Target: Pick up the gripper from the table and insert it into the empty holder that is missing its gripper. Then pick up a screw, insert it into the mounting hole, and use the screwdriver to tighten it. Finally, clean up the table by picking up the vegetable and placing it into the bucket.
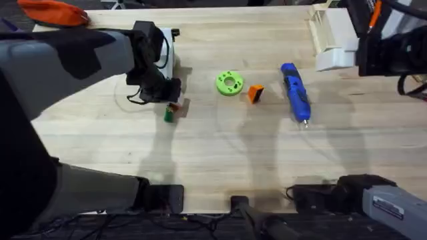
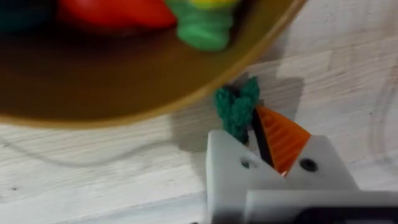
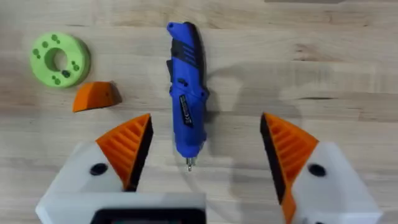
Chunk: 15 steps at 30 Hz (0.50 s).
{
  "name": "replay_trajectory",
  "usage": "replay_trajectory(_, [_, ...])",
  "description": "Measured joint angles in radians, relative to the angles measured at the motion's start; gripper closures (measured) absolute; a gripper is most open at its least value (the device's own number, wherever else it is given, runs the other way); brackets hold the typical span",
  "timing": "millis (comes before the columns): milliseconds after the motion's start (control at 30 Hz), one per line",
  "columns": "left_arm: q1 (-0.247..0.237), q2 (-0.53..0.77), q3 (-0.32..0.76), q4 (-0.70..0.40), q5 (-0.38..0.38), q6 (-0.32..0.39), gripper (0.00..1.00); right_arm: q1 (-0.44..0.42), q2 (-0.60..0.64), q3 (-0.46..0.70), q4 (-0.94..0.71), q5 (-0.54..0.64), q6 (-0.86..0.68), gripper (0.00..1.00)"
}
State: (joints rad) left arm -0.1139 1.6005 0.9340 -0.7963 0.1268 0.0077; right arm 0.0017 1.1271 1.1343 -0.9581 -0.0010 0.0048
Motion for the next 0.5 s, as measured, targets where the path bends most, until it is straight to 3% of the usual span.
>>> replay_trajectory(500, [0.0,-0.021,0.002,-0.009,-0.031,0.0,0.989,0.0,0.0,0.0,0.0,0.0,0.003,0.007])
